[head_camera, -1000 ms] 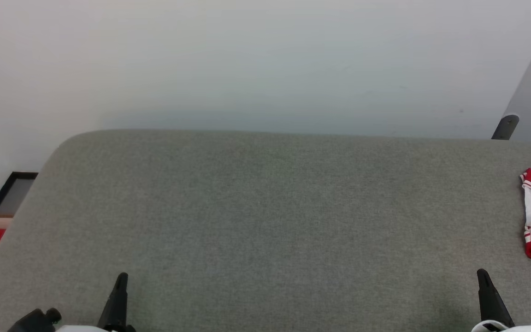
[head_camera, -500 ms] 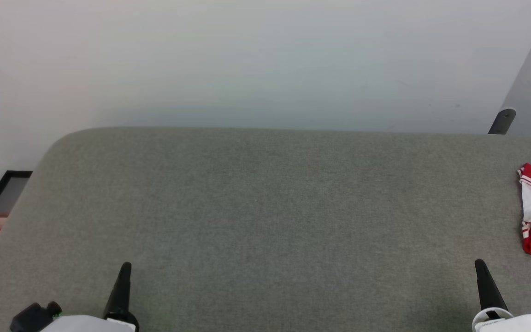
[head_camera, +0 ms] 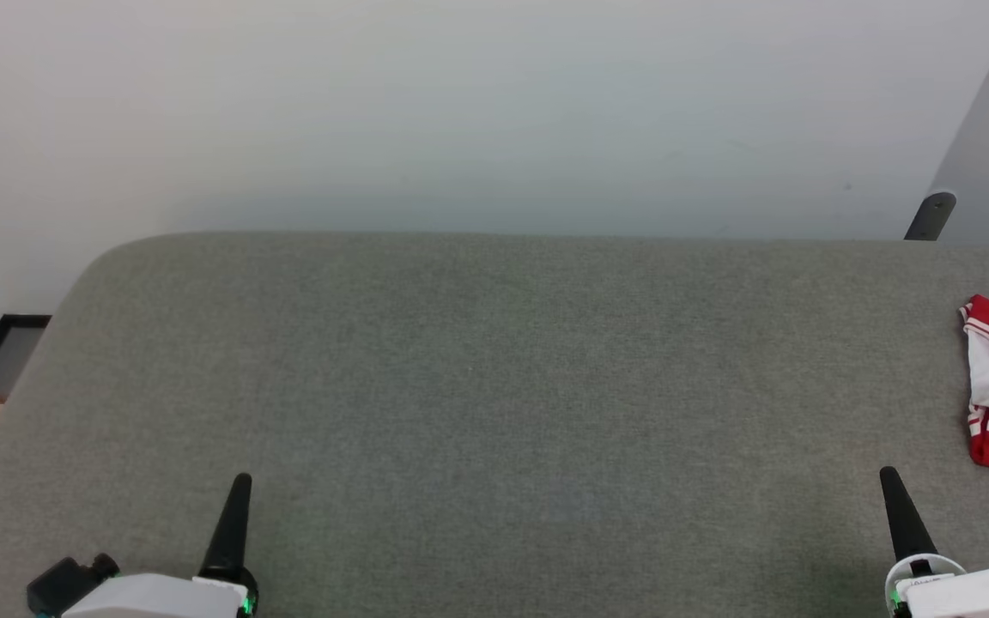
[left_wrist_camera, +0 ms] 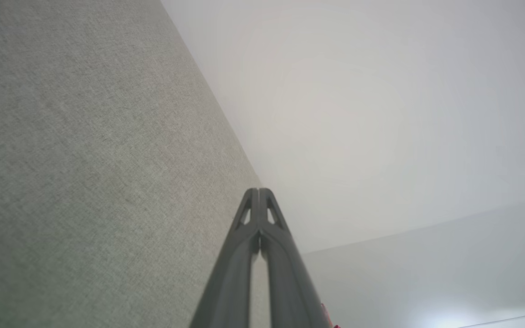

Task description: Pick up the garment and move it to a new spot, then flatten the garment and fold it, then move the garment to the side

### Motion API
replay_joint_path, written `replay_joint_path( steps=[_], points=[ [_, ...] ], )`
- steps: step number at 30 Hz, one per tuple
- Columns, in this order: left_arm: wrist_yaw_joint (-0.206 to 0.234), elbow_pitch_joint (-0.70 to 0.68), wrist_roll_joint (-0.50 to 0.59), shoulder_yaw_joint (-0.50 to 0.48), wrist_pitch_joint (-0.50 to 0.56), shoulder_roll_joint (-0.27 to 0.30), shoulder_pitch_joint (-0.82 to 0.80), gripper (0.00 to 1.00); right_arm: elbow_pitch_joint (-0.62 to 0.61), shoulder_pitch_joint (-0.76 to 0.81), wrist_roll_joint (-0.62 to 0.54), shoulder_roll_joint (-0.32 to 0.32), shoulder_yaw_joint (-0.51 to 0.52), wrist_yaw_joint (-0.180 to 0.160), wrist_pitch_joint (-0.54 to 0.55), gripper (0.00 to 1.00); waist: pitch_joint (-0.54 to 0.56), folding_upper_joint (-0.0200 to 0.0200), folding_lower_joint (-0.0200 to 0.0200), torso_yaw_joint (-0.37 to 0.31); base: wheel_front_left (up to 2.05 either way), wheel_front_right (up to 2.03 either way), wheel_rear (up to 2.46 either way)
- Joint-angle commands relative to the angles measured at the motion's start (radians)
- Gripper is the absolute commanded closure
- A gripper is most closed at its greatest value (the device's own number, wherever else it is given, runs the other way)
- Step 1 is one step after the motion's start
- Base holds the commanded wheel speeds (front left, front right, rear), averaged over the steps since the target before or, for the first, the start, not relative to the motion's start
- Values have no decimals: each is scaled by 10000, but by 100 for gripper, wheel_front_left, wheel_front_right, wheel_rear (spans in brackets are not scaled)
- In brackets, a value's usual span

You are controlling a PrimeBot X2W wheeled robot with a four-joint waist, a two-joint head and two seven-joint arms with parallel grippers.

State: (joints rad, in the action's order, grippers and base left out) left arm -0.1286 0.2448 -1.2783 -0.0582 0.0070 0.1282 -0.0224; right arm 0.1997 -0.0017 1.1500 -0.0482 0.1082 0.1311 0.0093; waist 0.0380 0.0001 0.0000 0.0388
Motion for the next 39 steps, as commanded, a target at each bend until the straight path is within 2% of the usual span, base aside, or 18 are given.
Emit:
replay_joint_path(
  steps=[1, 39],
  points=[
    [-23, -57, -241, -72, 48, -13, -223, 100, -39, -239, 284, -26, 27, -2, 52, 100, -14, -1, 0, -14, 0, 0, 0],
    [-34, -7, -2654, -471, 867, -620, -769, 100, 348, -935, 3644, -28, 53, -1, 842, 100, -301, -1, 0, -284, 0, 0, 0]
  ],
)
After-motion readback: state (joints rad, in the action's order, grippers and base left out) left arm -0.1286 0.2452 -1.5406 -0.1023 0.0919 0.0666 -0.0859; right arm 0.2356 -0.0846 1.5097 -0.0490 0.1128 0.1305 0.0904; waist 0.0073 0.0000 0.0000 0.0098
